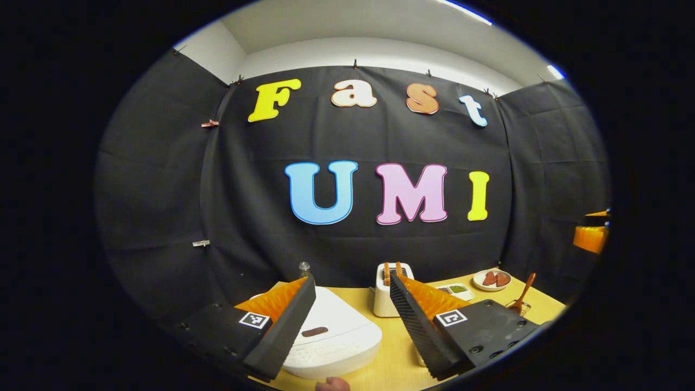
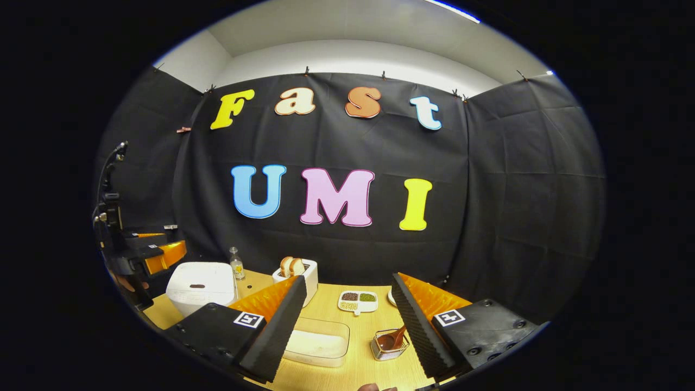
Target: Close the left gripper, press the button to open the rice cooker; take a wooden spoon from the chopstick holder with the right hand, scoop a spoonful of rice and pour it into the rice cooker, then put the wooden spoon back into the chopstick holder.
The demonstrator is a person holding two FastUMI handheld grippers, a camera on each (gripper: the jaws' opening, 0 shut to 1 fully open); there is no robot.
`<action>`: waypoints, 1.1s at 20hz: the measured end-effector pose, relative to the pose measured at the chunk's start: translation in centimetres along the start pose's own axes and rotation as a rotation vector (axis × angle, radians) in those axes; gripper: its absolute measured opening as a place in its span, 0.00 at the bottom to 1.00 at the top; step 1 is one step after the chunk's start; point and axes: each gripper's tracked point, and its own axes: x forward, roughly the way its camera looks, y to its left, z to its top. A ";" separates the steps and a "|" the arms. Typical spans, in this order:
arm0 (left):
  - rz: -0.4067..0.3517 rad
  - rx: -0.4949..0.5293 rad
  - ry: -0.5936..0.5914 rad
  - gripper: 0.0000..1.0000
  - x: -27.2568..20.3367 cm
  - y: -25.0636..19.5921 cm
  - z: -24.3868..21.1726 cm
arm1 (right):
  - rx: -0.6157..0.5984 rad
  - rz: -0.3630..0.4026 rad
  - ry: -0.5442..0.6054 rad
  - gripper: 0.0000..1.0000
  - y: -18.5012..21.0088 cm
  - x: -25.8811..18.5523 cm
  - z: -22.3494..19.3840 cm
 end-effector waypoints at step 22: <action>0.021 0.004 -0.028 0.95 -4.4 0.3 0.5 | -0.096 0.031 -0.023 0.98 1.9 0.5 -1.4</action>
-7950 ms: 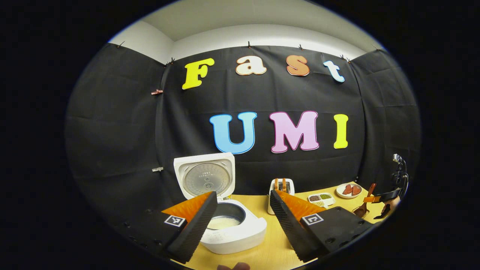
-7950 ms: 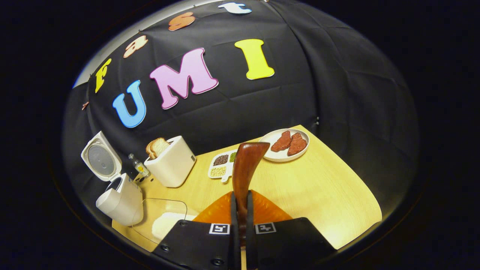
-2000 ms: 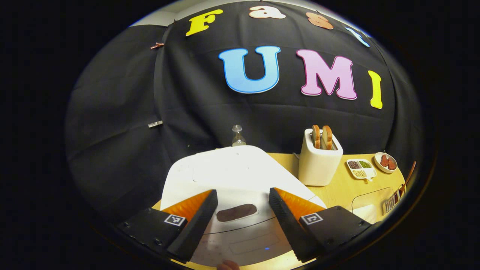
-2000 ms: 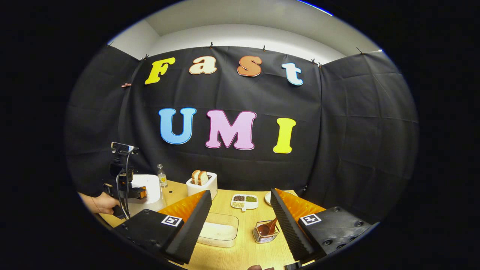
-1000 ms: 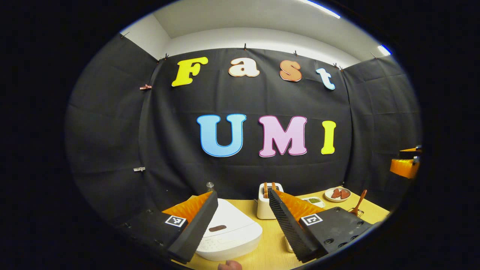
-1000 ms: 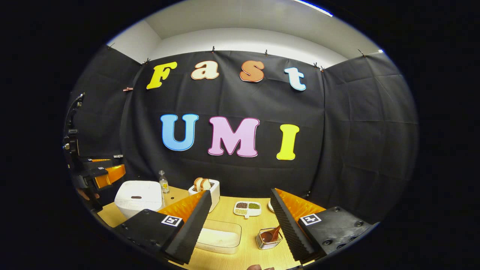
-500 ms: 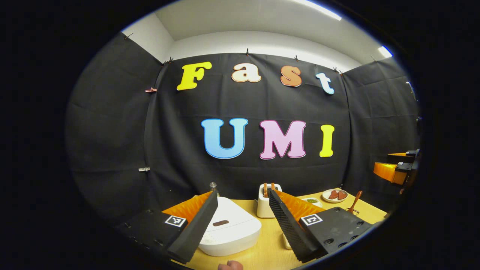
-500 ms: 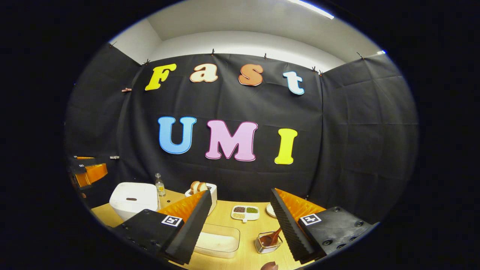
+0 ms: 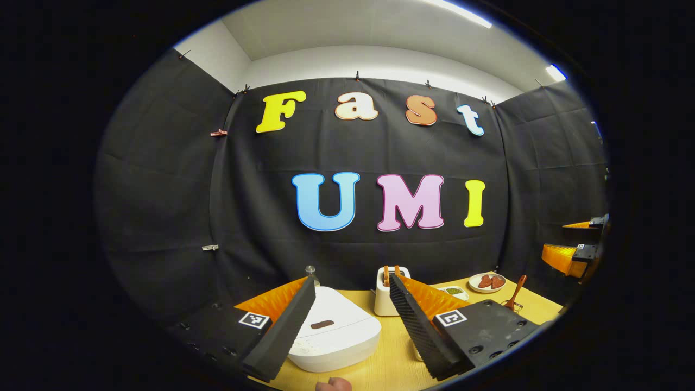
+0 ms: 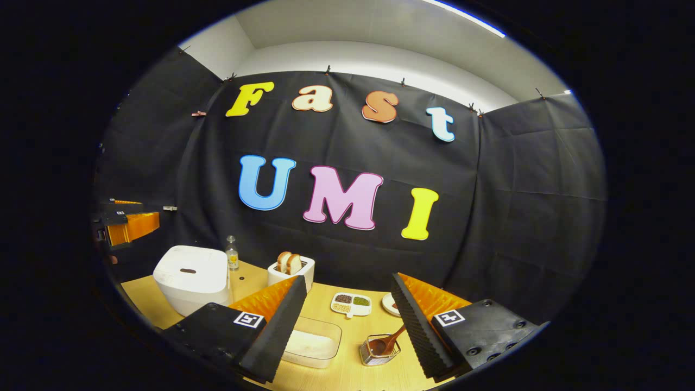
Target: Close the left gripper, press the button to open the rice cooker; take a wooden spoon from the chopstick holder with the right hand, scoop a spoonful of rice and pour it into the rice cooker, then put the wooden spoon back into the chopstick holder.
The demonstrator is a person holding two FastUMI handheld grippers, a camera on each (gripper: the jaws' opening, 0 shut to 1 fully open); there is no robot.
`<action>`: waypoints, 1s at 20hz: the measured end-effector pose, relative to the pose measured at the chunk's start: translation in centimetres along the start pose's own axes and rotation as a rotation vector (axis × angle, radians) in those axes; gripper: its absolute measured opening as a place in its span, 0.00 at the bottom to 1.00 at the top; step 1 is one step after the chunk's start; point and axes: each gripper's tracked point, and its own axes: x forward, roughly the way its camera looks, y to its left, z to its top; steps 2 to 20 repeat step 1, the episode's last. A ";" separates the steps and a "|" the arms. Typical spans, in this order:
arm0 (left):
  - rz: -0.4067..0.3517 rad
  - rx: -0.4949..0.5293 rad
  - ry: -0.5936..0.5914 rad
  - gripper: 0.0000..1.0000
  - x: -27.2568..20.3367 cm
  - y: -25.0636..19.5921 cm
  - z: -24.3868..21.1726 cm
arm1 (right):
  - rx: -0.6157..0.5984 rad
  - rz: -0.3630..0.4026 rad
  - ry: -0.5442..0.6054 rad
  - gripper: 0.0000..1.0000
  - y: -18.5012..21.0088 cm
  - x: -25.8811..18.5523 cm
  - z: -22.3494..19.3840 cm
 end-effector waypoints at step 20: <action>0.000 0.001 0.000 0.95 0.0 0.1 0.0 | 0.006 0.007 -0.005 0.98 0.2 -0.1 0.2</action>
